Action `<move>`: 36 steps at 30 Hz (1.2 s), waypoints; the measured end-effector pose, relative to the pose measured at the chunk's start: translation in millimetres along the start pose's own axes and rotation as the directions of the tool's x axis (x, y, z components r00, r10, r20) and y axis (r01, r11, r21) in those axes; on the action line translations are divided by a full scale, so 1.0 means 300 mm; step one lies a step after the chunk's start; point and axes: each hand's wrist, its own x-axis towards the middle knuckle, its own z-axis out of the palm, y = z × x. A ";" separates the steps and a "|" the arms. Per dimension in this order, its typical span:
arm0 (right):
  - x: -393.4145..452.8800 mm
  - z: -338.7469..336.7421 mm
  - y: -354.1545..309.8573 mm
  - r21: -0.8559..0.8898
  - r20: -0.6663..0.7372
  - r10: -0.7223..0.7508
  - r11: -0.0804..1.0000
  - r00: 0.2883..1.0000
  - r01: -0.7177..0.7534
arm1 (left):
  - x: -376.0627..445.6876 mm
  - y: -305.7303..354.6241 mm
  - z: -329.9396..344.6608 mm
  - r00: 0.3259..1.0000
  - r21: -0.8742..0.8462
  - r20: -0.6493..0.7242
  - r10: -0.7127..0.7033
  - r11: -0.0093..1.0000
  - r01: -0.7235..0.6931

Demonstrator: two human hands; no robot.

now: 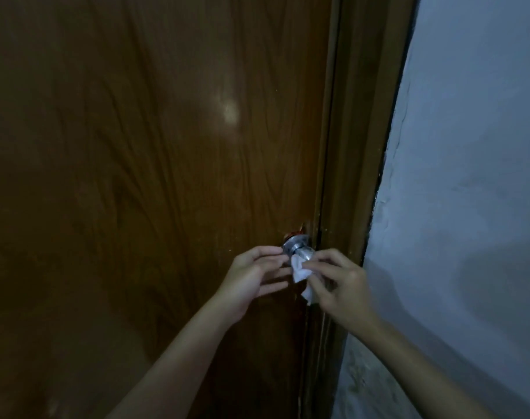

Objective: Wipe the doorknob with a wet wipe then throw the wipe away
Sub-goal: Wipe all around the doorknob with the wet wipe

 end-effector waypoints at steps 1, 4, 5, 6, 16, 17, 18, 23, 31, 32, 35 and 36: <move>0.005 -0.008 0.029 -0.008 -0.048 0.060 0.998 0.997 -0.061 | 0.014 -0.006 0.002 1.000 0.068 -0.022 0.018 0.998 -0.017; 0.042 -0.026 0.111 0.004 -0.123 0.226 0.974 0.966 -0.227 | 0.066 -0.029 0.009 0.989 0.281 -0.072 0.128 0.954 -0.103; 0.059 -0.026 0.130 0.001 -0.113 0.239 0.971 0.964 -0.241 | 0.081 -0.037 0.010 0.982 0.370 -0.067 0.177 0.918 -0.141; 0.075 -0.023 0.142 -0.015 -0.092 0.226 0.973 0.970 -0.228 | 0.096 -0.046 0.010 0.974 0.447 -0.054 0.218 0.878 -0.172; 0.031 0.066 0.213 -0.068 0.154 0.023 0.998 0.988 -0.012 | 0.178 -0.088 0.037 0.955 0.677 0.114 0.272 0.682 -0.275; 0.013 0.067 0.215 -0.053 0.130 0.019 0.999 0.991 -0.012 | 0.180 -0.096 0.039 0.952 0.695 0.119 0.282 0.661 -0.283; 0.003 0.065 0.213 -0.042 0.100 0.019 0.999 0.995 -0.015 | 0.181 -0.102 0.039 0.948 0.714 0.127 0.290 0.638 -0.291; 0.075 0.045 0.198 -0.059 -0.018 0.116 0.991 0.993 -0.117 | 0.184 -0.111 0.036 0.941 0.766 0.158 0.298 0.565 -0.308; -0.006 0.094 0.179 -0.023 0.053 0.086 0.996 0.995 -0.085 | 0.191 -0.118 0.027 0.931 0.773 0.174 0.321 0.542 -0.331; -0.014 0.082 0.181 -0.018 0.024 0.083 0.996 0.996 -0.082 | 0.192 -0.117 0.026 0.931 0.778 0.177 0.319 0.534 -0.331; 0.010 0.033 0.186 -0.013 -0.064 0.122 0.992 0.990 -0.123 | 0.190 -0.109 0.028 0.935 0.791 0.180 0.305 0.521 -0.322; 0.024 0.020 0.185 -0.001 -0.086 0.143 0.990 0.986 -0.144 | 0.190 -0.108 0.029 0.937 0.795 0.181 0.300 0.517 -0.319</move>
